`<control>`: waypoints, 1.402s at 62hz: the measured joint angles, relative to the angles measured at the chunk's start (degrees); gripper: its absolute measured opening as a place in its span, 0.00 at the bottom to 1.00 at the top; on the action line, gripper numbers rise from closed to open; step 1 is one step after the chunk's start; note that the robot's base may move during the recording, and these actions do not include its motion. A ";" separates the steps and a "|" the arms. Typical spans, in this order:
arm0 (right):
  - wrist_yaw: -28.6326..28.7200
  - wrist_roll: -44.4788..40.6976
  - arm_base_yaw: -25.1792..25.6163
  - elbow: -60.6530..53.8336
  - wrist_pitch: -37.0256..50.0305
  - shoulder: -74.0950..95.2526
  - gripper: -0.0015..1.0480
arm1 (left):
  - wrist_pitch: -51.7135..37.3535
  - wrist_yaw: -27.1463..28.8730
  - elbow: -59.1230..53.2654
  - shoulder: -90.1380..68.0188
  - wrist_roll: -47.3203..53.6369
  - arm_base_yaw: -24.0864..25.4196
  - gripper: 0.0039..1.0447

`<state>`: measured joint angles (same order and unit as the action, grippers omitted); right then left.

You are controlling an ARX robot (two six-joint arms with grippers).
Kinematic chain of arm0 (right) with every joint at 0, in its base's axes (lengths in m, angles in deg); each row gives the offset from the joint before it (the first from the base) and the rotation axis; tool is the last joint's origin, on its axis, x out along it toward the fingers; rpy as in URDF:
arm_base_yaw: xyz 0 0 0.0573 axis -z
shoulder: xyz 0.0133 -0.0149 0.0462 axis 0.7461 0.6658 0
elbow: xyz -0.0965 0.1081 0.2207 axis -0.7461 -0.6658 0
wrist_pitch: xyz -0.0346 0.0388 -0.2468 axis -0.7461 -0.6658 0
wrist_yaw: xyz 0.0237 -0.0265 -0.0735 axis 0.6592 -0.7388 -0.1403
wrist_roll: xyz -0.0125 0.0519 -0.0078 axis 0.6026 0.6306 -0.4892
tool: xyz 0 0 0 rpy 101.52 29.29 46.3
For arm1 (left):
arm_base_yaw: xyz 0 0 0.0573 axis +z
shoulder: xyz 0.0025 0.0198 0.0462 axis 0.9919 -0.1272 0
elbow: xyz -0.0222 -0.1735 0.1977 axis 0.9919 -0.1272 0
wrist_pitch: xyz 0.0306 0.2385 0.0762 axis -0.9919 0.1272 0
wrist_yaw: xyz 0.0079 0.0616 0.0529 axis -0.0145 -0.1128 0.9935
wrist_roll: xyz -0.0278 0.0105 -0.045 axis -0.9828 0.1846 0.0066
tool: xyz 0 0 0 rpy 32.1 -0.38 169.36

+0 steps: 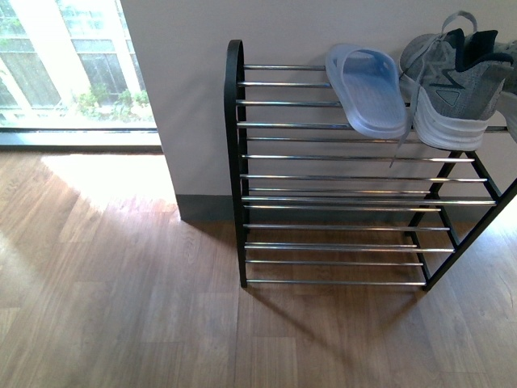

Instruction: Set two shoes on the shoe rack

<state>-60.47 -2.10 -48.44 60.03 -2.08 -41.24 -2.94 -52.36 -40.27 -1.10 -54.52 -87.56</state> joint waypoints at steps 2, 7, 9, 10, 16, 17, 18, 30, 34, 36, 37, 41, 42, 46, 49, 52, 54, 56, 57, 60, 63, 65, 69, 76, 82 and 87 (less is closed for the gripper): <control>-0.02 0.00 0.00 0.00 -0.57 -0.57 0.02 | 0.00 0.00 0.00 0.00 0.00 0.00 0.01; 0.00 0.00 0.00 0.00 -1.92 -1.95 0.02 | 0.00 0.00 0.00 0.00 0.00 0.00 0.01; 0.00 0.00 0.00 0.00 -2.43 -2.43 0.02 | 0.00 0.00 0.00 0.00 0.00 0.00 0.01; 0.00 0.00 0.00 0.00 -2.71 -2.73 0.02 | 0.00 0.00 0.00 0.00 0.00 0.00 0.01; 0.00 0.00 0.00 0.00 -4.17 -4.17 0.02 | 0.00 0.00 0.00 0.00 0.00 0.00 0.01; 0.00 0.00 0.00 0.00 -4.33 -4.31 0.02 | 0.00 0.00 0.00 0.00 0.00 0.00 0.01; 0.00 0.00 0.00 0.00 -4.59 -4.57 0.02 | 0.00 0.00 0.00 0.00 0.00 0.00 0.01; 0.04 0.00 0.04 0.02 -15.26 -14.93 0.02 | 0.00 0.02 0.00 0.02 0.00 0.00 0.01; 0.04 0.00 0.04 0.02 -15.37 -14.95 0.02 | 0.00 -0.02 0.00 0.00 0.00 0.00 0.01; 0.04 0.00 0.04 0.02 -15.41 -14.95 0.02 | 0.00 -0.02 0.00 0.00 0.00 0.00 0.01; 0.07 0.00 0.04 0.02 -15.43 -14.99 0.02 | 0.00 -0.02 0.00 0.00 0.00 0.00 0.01; 0.04 0.00 0.04 0.02 -15.43 -15.06 0.02 | 0.00 0.02 0.00 0.02 0.00 0.00 0.01; 0.07 0.00 0.04 0.02 -15.43 -15.06 0.02 | 0.00 0.02 0.00 0.02 0.00 0.00 0.01; 0.07 -0.02 0.04 0.02 -15.43 -15.08 0.08 | 0.00 0.02 0.00 0.00 0.00 0.00 0.01; 0.04 -0.02 0.04 0.02 -15.43 -15.08 0.16 | 0.00 0.00 0.00 0.00 0.00 0.00 0.01; 0.04 -0.02 0.04 0.02 -15.43 -15.08 0.23 | 0.00 0.00 0.00 0.00 0.00 0.00 0.01; 0.07 -0.02 0.04 0.02 -15.43 -15.10 0.28 | 0.00 0.00 0.00 0.00 0.00 0.00 0.01; 0.07 -0.02 0.04 0.02 -15.43 -15.10 0.33 | 0.00 0.00 0.00 0.00 0.00 0.00 0.01; 0.04 -0.02 0.04 0.02 -15.43 -15.10 0.35 | 0.00 0.00 0.00 0.00 0.00 0.00 0.01; 0.15 -0.02 0.07 0.02 -15.45 -15.15 0.43 | 0.00 0.02 0.00 0.00 0.00 0.00 0.01; 0.17 -0.02 0.09 0.02 -15.45 -15.15 0.50 | 0.00 0.09 0.00 0.00 0.00 0.02 0.01; 0.22 -0.02 0.11 0.02 -15.45 -15.15 0.55 | 0.00 0.22 0.00 0.00 0.00 0.02 0.01; 0.26 -0.02 0.09 0.02 -15.47 -15.15 0.65 | 0.00 0.20 0.00 0.02 0.00 0.02 0.01; 0.24 -0.02 0.11 0.02 -15.47 -15.15 0.83 | 0.00 0.11 0.00 0.00 0.00 0.02 0.01; -0.20 0.02 0.09 0.02 -15.47 -15.17 0.92 | -8.15 -6.95 -2.03 -0.04 3.65 0.22 0.01; -0.31 0.02 0.09 0.02 -15.61 -15.19 0.91 | -16.04 -13.77 -0.02 -3.17 4.31 -2.86 0.01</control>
<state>-60.78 -2.08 -48.36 60.05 -17.68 -56.43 -18.98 -66.13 -40.29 -4.27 -50.21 -90.42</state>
